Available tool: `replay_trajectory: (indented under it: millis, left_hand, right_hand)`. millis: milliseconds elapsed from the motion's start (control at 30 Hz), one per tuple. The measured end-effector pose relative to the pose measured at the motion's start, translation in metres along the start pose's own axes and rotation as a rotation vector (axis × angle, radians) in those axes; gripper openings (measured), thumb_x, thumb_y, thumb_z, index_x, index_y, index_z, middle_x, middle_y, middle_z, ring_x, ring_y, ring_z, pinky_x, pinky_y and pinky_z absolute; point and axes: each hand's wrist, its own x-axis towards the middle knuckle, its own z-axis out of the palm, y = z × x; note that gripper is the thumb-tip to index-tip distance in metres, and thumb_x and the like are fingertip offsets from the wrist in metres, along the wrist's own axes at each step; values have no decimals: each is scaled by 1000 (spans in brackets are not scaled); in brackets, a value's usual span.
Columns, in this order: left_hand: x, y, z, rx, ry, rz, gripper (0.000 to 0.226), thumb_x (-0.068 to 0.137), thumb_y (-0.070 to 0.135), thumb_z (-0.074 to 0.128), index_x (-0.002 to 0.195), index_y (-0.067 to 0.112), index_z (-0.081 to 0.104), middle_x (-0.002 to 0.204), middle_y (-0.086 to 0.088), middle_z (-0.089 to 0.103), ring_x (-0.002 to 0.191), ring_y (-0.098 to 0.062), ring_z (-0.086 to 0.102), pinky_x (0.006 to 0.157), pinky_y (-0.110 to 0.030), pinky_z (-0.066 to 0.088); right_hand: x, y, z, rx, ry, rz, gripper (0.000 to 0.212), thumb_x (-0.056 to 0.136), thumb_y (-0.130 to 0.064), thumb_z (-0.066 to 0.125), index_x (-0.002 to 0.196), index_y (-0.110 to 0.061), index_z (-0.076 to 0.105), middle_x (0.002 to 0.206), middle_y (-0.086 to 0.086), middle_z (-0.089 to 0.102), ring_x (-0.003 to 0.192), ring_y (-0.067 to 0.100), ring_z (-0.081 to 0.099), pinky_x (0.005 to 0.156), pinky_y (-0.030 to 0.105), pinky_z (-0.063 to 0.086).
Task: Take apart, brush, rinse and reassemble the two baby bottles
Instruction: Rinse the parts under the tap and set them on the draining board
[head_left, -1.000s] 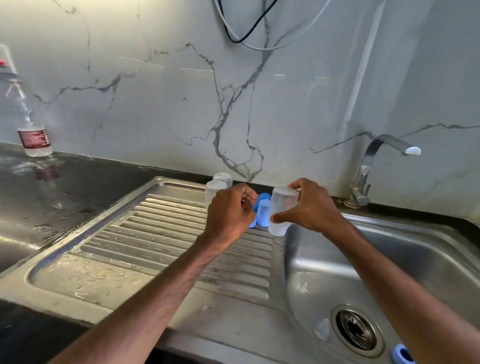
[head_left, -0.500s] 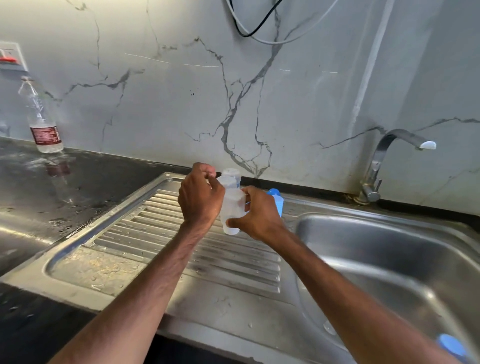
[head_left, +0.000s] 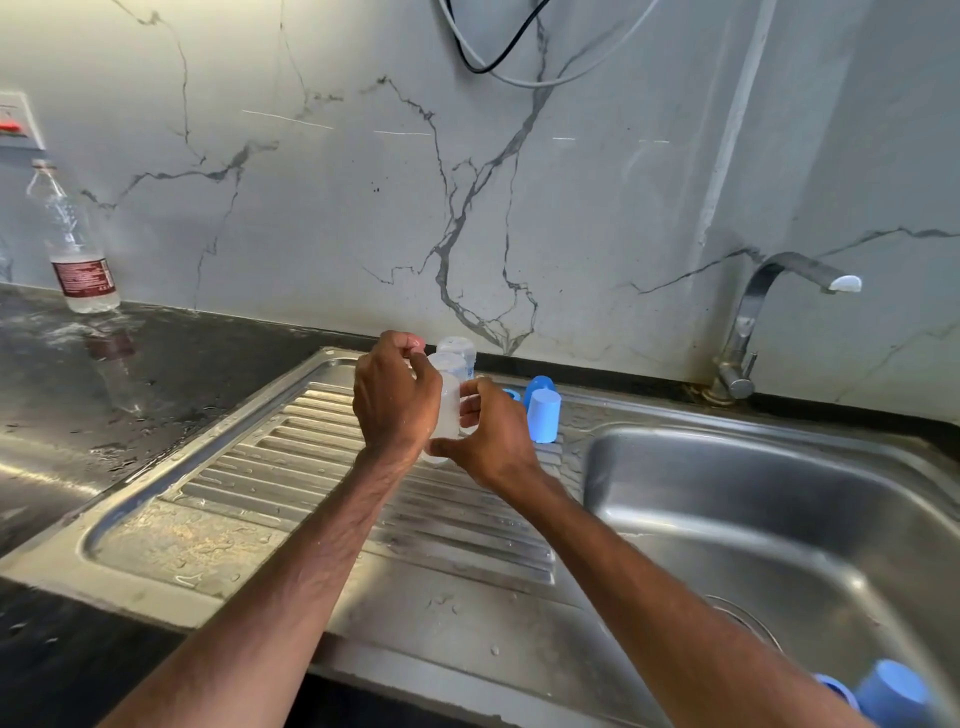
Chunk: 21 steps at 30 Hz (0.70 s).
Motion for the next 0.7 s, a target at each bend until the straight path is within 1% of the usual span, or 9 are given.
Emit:
replay_trajectory:
  millis: [133,200,267,333,400,467,567,633,700]
  left_hand:
    - [-7,3,0,44,18,139,17,98,14,56,112,12,66,111,-3,70,109,-23,59,83,-32,43]
    - [-13,7,1,86,13,245,18,95,12,58,110,13,66,110,-3,70,110,-24,57,90,-37,43]
    - [-24,15,4,131,-4,350,18,90,11,60,107,14,66,108,-2,70,110,-26,57,91,-40,42]
    - [-38,26,11,147,-53,439,18,87,10,62,103,16,67,105,-1,70,106,-26,59,90,-42,44]
    - [-53,39,21,134,-131,518,18,83,7,64,98,17,67,100,-1,69,101,-26,60,87,-44,45]
    - [-70,52,33,105,-215,599,19,79,3,65,92,16,67,93,-2,68,96,-26,60,84,-43,46]
    - [-98,68,55,99,-388,700,22,77,0,61,92,14,68,91,-3,68,96,-26,59,87,-44,47]
    - [-117,76,70,103,-516,747,24,76,2,58,94,14,68,94,-3,67,98,-24,58,89,-43,45]
    - [-132,83,84,127,-603,790,24,79,5,56,97,15,69,97,-2,67,101,-21,57,91,-40,45]
  right_hand:
    - [-9,3,-18,14,4,0,82,66,-30,99,134,-15,55,117,1,67,100,12,62,82,25,55]
    - [-16,8,-38,26,13,-14,79,65,-29,99,131,-15,58,114,-1,66,98,12,63,78,16,53]
    - [-25,16,-62,-5,19,-28,64,68,-26,97,123,-17,63,110,-4,67,95,9,65,69,6,48]
    - [-36,30,-89,-40,35,-32,43,74,-19,92,111,-16,70,102,-7,71,89,7,67,66,4,46]
    - [-49,47,-115,-95,41,-10,21,79,-12,86,98,-16,76,90,-7,74,77,6,67,64,4,45]
    - [-62,69,-141,-190,0,5,12,81,-7,81,87,-18,79,79,-6,75,66,1,65,64,10,47]
    - [-81,102,-170,-370,-311,51,15,79,-10,86,85,-22,78,81,-5,77,64,-2,65,67,21,52]
    - [-93,122,-175,-468,-546,75,25,74,-23,93,94,-24,78,91,-5,78,77,4,71,73,18,54]
    - [-101,141,-166,-529,-674,142,38,68,-41,95,100,-30,75,99,-10,71,92,9,69,79,21,53]
